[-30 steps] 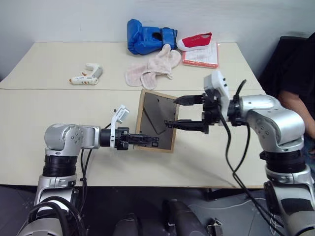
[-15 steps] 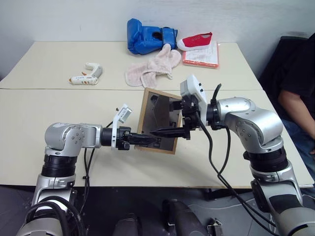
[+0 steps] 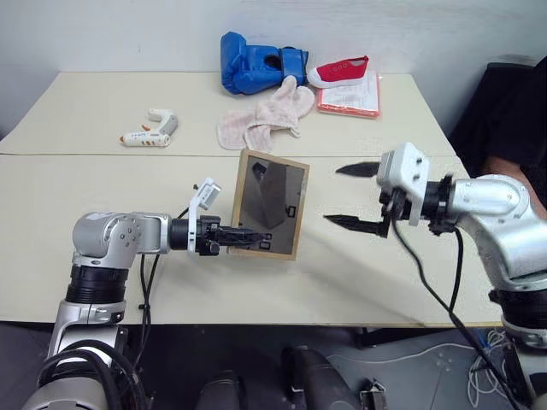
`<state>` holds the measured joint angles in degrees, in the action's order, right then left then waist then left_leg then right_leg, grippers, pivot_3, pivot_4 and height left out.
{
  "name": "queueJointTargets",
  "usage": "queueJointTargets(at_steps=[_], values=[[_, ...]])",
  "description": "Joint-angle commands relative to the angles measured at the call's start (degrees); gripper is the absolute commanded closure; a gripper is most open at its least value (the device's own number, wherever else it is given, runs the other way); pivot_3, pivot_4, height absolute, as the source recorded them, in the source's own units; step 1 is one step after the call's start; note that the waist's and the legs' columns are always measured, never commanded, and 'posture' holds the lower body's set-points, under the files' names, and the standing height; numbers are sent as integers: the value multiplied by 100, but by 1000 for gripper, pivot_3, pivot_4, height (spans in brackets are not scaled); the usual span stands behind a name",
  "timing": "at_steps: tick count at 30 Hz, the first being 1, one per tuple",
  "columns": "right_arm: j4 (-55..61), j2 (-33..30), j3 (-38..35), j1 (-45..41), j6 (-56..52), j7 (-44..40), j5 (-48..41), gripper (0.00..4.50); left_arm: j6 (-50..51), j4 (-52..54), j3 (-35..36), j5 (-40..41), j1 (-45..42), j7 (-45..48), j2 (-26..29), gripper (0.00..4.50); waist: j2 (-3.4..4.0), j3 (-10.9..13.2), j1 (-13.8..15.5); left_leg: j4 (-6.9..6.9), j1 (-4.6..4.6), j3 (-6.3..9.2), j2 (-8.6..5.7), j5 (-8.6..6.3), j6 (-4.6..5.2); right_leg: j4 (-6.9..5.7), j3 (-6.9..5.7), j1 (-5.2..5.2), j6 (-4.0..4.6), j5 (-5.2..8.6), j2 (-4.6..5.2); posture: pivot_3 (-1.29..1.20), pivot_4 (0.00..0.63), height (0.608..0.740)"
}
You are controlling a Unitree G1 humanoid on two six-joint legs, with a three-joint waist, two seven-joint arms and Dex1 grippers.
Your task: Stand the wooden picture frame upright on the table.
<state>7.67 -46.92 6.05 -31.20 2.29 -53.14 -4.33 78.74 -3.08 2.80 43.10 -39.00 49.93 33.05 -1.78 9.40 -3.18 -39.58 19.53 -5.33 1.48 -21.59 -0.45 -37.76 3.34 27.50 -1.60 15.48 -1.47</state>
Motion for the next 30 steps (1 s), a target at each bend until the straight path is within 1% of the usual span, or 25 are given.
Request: queueJointTargets(at_steps=[1, 3, 5, 8, 11, 14, 17, 20, 22, 23, 26, 30], values=[[-1066, -208, 372, -126, 4118, 1487, 2371, 0, 34, 120, 98, 244, -175, 219, 141, 3230, -2, 1, -26, 2, -2, -4, 0, 0, -1, 0, 3, -1, 0, 0, -1, 0, 150, 740], [-1666, -162, 463, -352, 5209, 2374, 3336, 0, 92, 115, 104, 280, -205, 244, 163, 3230, -4, 3, -34, 4, -4, -8, 2, 2, -4, -1, 8, 2, 0, 0, -1, 0, 150, 740], [-2180, 21, 561, -702, 5719, 3637, 4500, 0, 223, 145, 112, 356, -257, 287, 196, 3230, -4, 3, -48, 3, -7, -14, 2, 4, -7, -8, 13, 4, 0, 0, -2, 0, 150, 740], [-2696, 289, 716, -1206, 5799, 5182, 5636, 0, 400, 237, 101, 481, -313, 365, 268, 3230, -4, 3, -89, 1, -11, -17, 2, 9, -14, -18, 16, 7, 3, 1, -2, 0, 150, 740], [-3126, 542, 1030, -1675, 5657, 6325, 6412, 0, 512, 308, 84, 581, -336, 411, 326, 3230, -4, 3, -138, 2, -14, -17, 4, 11, -18, -21, 16, 7, 8, 3, -3, 0, 150, 740], [-3400, 702, 1416, -1993, 5534, 7208, 6984, 0, 542, 335, 64, 626, -337, 397, 352, 3230, -4, 3, -169, 4, -18, -17, 5, 12, -20, -25, 15, 7, 13, 6, -3, 0, 150, 740], [-3553, 831, 1795, -2248, 5372, 8015, 7451, 583, 573, 364, 60, 667, -340, 378, 362, 3230, -4, 3, -173, 6, -21, -17, 4, 14, -22, -26, 15, 6, 14, 7, -4, 0, 150, 740], [-3774, 850, 2095, -2468, 5228, 8675, 7746, 1557, 595, 364, 59, 696, -356, 381, 386, 3230, -4, 3, -174, 5, -21, -18, 3, 14, -22, -26, 16, 6, 14, 7, -4, 0, 150, 740], [-3883, 841, 2260, -2589, 5157, 9012, 7871, 2288, 611, 355, 74, 715, -367, 376, 408, 3230, -4, 3, -173, 6, -21, -17, 3, 14, -23, -26, 15, 6, 14, 7, -4, 0, 150, 740], [-3923, 837, 2325, -2634, 5134, 9141, 7909, 2557, 620, 349, 82, 727, -373, 372, 416, 3230, -4, 3, -178, 6, -20, -17, 3, 14, -23, -27, 15, 7, 14, 7, -4, 0, 150, 740], [-4009, 838, 2524, -2771, 5090, 9374, 8000, 2906, 635, 300, 143, 757, -382, 372, 466, 3230, -4, 3, -183, 7, -23, -16, 3, 15, -24, -26, 14, 5, 14, 7, -4, 0, 150, 740], [-4096, 809, 2731, -2987, 5160, 9466, 7999, 3087, 395, 525, 335, 745, -172, 293, 585, 3230, -4, 3, -190, 9, -24, -17, 2, 16, -25, -26, 16, 5, 14, 7, -5, 0, 150, 740]])
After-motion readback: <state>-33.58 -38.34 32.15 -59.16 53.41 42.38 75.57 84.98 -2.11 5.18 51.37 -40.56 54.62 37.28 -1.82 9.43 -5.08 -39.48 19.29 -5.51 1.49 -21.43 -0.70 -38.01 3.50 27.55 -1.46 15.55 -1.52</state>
